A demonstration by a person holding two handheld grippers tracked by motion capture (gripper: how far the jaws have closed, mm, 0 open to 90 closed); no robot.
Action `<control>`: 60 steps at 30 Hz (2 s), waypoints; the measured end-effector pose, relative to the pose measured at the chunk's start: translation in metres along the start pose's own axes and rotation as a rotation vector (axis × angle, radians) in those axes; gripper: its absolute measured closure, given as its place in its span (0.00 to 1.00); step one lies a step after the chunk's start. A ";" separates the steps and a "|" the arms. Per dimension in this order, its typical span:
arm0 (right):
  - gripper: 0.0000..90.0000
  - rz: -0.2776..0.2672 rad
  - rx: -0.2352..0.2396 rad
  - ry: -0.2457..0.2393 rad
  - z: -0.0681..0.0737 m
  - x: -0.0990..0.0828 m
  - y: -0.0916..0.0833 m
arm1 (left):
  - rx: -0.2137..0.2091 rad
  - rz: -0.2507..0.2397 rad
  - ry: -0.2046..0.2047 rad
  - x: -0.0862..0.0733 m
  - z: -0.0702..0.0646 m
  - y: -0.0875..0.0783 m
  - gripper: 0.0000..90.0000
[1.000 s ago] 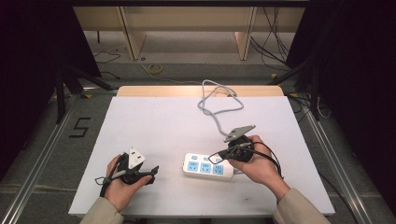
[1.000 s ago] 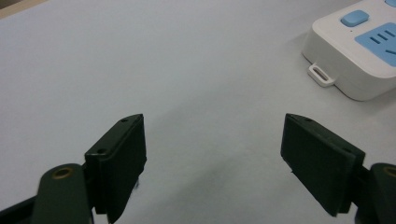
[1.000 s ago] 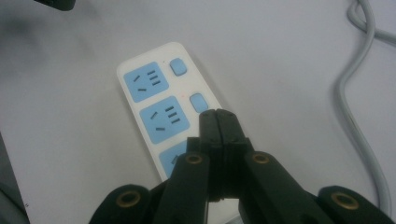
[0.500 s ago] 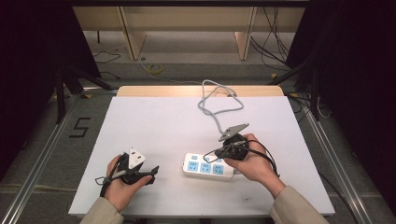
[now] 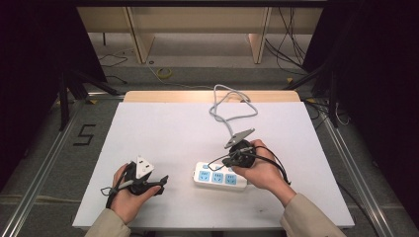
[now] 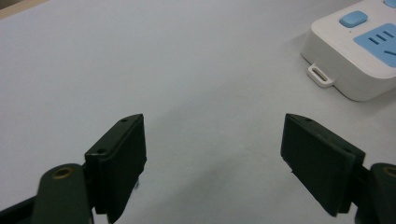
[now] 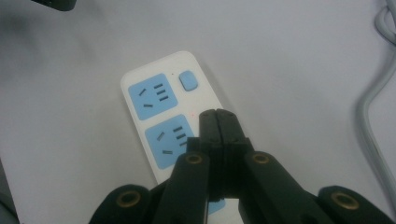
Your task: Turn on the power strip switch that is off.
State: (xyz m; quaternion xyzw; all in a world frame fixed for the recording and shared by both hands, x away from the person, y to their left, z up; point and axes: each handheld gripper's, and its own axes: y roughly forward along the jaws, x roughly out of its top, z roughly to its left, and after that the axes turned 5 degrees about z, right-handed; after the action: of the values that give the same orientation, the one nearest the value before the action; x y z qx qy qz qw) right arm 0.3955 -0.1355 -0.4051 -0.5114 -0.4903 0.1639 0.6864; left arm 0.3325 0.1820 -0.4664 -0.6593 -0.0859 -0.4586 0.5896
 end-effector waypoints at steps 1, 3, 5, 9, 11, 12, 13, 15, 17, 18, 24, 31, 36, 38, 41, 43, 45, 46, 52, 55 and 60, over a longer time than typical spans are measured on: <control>1.00 0.004 -0.001 0.005 0.001 0.001 0.000 | 0.000 -0.002 0.000 0.000 0.000 0.000 0.25; 1.00 0.006 0.001 -0.004 0.001 0.002 0.002 | 0.000 0.000 0.000 0.000 0.000 0.000 0.25; 1.00 0.013 0.001 -0.005 0.002 0.003 0.002 | -0.001 0.000 0.000 0.000 0.000 0.000 0.25; 1.00 0.018 0.002 -0.011 0.002 0.006 0.004 | -0.001 0.000 0.001 0.000 0.000 0.000 0.25; 1.00 0.023 0.004 -0.011 0.003 0.007 0.005 | -0.001 0.000 0.000 0.000 0.000 0.000 0.25; 1.00 0.026 0.003 -0.012 0.003 0.008 0.005 | -0.001 0.000 0.000 0.000 0.000 0.000 0.25; 1.00 0.028 0.006 -0.013 0.003 0.008 0.006 | -0.001 0.000 0.000 0.000 0.000 0.000 0.25; 1.00 0.029 0.007 -0.017 0.004 0.009 0.007 | -0.001 -0.001 0.000 0.000 0.000 0.000 0.25; 1.00 0.036 0.006 -0.018 0.004 0.011 0.007 | -0.002 -0.001 -0.001 0.000 0.000 0.000 0.25; 1.00 0.033 0.008 -0.022 0.004 0.011 0.008 | -0.002 0.000 0.000 0.000 0.000 0.000 0.25; 1.00 0.047 0.009 -0.030 0.005 0.015 0.011 | -0.002 -0.001 -0.001 0.000 0.000 0.000 0.25; 1.00 0.059 0.014 -0.029 0.006 0.019 0.014 | -0.004 -0.003 -0.001 0.000 -0.001 0.000 0.25; 1.00 0.065 0.016 -0.036 0.008 0.022 0.016 | -0.003 -0.001 0.000 0.000 -0.001 0.000 0.25; 1.00 0.070 0.016 -0.035 0.009 0.023 0.017 | -0.005 -0.002 -0.001 0.000 -0.001 0.000 0.25; 1.00 0.075 0.019 -0.040 0.009 0.025 0.018 | -0.005 -0.002 -0.001 0.000 -0.001 0.000 0.25; 1.00 0.079 0.017 -0.047 0.009 0.026 0.020 | -0.004 -0.003 -0.001 0.000 -0.001 0.000 0.25; 1.00 0.083 0.017 -0.048 0.010 0.027 0.021 | -0.005 -0.004 -0.001 0.000 -0.001 0.000 0.25; 1.00 0.084 0.018 -0.051 0.010 0.027 0.022 | -0.004 -0.004 0.000 0.000 -0.001 0.000 0.25; 1.00 0.094 0.018 -0.058 0.011 0.030 0.025 | -0.005 -0.003 0.000 0.000 -0.001 0.000 0.25; 1.00 0.099 0.021 -0.062 0.012 0.032 0.027 | -0.006 -0.002 0.001 0.000 -0.001 0.000 0.25; 1.00 0.111 0.019 -0.059 0.013 0.036 0.030 | -0.005 -0.005 -0.002 0.000 -0.001 0.001 0.25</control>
State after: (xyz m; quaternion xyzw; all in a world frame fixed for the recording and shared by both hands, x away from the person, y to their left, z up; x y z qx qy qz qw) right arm 0.4100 -0.0899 -0.4132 -0.5263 -0.4795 0.2215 0.6664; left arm 0.3323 0.1807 -0.4667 -0.6611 -0.0872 -0.4597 0.5865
